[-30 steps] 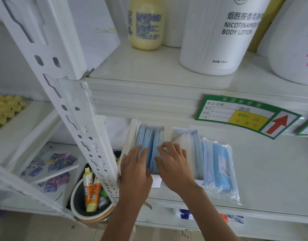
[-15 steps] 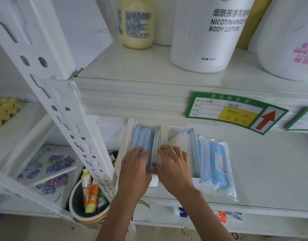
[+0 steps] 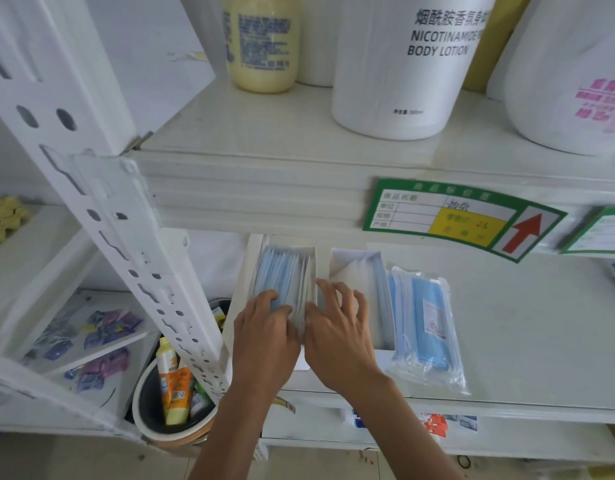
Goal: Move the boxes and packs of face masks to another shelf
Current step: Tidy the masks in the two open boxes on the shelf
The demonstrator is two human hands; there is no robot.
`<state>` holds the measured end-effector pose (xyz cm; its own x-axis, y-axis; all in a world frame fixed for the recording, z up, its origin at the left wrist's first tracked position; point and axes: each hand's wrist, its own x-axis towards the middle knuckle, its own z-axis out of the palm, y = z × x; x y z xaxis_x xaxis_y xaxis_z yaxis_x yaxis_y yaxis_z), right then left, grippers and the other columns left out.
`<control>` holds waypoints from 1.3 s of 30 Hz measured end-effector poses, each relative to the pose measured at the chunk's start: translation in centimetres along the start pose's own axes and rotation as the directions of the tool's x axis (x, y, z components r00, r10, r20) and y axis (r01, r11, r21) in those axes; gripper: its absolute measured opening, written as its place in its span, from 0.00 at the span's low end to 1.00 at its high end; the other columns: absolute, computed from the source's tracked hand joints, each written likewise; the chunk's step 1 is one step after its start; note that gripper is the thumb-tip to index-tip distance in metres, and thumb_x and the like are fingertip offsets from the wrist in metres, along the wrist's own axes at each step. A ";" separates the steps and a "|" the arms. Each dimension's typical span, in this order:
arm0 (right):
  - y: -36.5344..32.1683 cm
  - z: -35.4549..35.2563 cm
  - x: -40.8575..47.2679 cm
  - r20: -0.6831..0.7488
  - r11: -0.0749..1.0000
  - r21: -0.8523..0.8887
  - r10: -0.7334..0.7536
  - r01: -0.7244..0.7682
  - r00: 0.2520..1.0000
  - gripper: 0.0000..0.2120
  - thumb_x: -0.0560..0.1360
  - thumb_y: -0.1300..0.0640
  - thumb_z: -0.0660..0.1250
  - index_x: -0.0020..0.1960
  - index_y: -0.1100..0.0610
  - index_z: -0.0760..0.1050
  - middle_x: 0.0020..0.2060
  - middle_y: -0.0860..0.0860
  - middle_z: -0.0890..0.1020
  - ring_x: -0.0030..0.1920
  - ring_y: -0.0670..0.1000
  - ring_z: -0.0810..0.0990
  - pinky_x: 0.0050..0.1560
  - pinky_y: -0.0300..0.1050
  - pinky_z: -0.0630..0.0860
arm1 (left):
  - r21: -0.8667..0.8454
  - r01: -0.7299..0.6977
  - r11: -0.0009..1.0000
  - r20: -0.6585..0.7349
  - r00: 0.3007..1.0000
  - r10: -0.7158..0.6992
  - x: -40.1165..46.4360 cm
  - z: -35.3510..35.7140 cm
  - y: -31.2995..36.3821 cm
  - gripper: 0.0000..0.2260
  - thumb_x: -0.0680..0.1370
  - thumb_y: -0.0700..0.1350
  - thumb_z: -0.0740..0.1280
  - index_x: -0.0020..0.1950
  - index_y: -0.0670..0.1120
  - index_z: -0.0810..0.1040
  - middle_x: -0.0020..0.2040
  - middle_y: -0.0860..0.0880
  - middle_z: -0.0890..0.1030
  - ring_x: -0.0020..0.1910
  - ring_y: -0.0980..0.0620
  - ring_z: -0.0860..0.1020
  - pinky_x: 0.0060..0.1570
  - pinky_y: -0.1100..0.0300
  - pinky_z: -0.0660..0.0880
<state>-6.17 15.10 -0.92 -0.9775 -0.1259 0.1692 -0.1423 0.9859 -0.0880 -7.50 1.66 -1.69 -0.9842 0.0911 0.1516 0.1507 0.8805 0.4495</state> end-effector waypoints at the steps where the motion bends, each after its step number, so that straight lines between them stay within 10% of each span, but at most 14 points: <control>1: -0.1 0.0 0.1 0.020 1.000 0.010 -0.003 0.003 1.000 0.16 0.75 0.51 0.59 0.59 0.52 0.77 0.76 0.54 0.62 0.76 0.59 0.56 0.74 0.63 0.53 | -0.038 0.001 0.999 -0.002 1.000 -0.002 0.1 -0.1 0.0 0.12 0.79 0.39 0.65 0.61 0.44 0.82 0.68 0.45 0.75 0.69 0.44 0.72 0.68 0.45 0.70; 10: -0.4 -0.4 1.2 0.035 0.989 0.082 0.120 -0.122 0.992 0.15 0.76 0.46 0.65 0.59 0.52 0.76 0.74 0.52 0.62 0.73 0.57 0.58 0.70 0.53 0.56 | -0.270 0.079 0.960 0.007 0.997 -0.080 0.3 -0.5 -0.4 0.19 0.77 0.32 0.67 0.67 0.39 0.76 0.67 0.43 0.76 0.69 0.44 0.71 0.67 0.56 0.69; 17: -1.1 -0.8 2.3 0.025 0.987 0.087 0.134 -0.136 0.991 0.29 0.81 0.37 0.51 0.44 0.52 0.84 0.75 0.49 0.67 0.73 0.54 0.60 0.68 0.55 0.54 | -0.284 0.077 0.956 0.029 0.997 -0.072 0.5 -0.2 -0.8 0.16 0.78 0.36 0.70 0.66 0.38 0.78 0.66 0.43 0.77 0.68 0.45 0.72 0.65 0.62 0.66; 25: -1.0 0.2 3.0 0.061 0.969 0.132 0.200 -0.207 0.978 0.11 0.71 0.48 0.65 0.39 0.52 0.83 0.75 0.47 0.67 0.73 0.53 0.59 0.67 0.52 0.54 | -0.332 0.004 0.943 -0.038 0.999 -0.018 -0.2 -0.1 -1.0 0.22 0.77 0.30 0.65 0.70 0.41 0.74 0.69 0.43 0.74 0.70 0.44 0.70 0.70 0.47 0.72; 31: -0.7 0.1 3.4 0.055 0.787 0.512 0.369 -0.344 0.928 0.08 0.69 0.47 0.71 0.34 0.49 0.83 0.73 0.47 0.73 0.72 0.50 0.63 0.71 0.47 0.58 | -0.250 -0.104 0.963 -0.092 0.992 0.083 -0.3 0.5 -1.7 0.20 0.76 0.27 0.65 0.65 0.42 0.80 0.78 0.46 0.68 0.77 0.44 0.65 0.74 0.48 0.67; 34: -0.2 -1.3 3.2 0.052 0.641 0.668 0.467 -0.379 0.883 0.08 0.66 0.46 0.69 0.30 0.48 0.80 0.56 0.44 0.86 0.50 0.44 0.81 0.55 0.46 0.78 | -0.197 -0.169 0.966 -0.118 0.982 0.147 -0.2 0.7 -1.8 0.17 0.75 0.27 0.68 0.60 0.40 0.84 0.74 0.44 0.74 0.74 0.40 0.70 0.70 0.41 0.71; 36: 1.1 -3.0 3.1 0.082 0.581 0.703 0.506 -0.410 0.859 0.11 0.65 0.46 0.67 0.27 0.50 0.78 0.28 0.43 0.82 0.27 0.41 0.74 0.30 0.41 0.74 | -0.140 -0.197 0.970 -0.129 0.975 0.179 -0.3 0.6 -1.7 0.13 0.76 0.31 0.70 0.58 0.41 0.85 0.73 0.43 0.75 0.73 0.39 0.71 0.70 0.40 0.71; 39: 4.6 -5.1 2.5 0.061 0.537 0.736 0.554 -0.412 0.830 0.14 0.69 0.53 0.69 0.30 0.62 0.77 0.20 0.47 0.69 0.25 0.47 0.66 0.23 0.42 0.72 | -0.079 -0.234 0.969 -0.133 0.966 0.223 -0.5 0.3 -1.3 0.13 0.78 0.36 0.69 0.62 0.44 0.82 0.73 0.45 0.75 0.74 0.42 0.70 0.73 0.42 0.66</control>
<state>-8.48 19.86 4.08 -0.9001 0.4346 0.0317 0.2121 0.5006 -0.8393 -7.23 0.63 -2.65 -0.9045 0.2221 0.3640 0.3841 0.7951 0.4693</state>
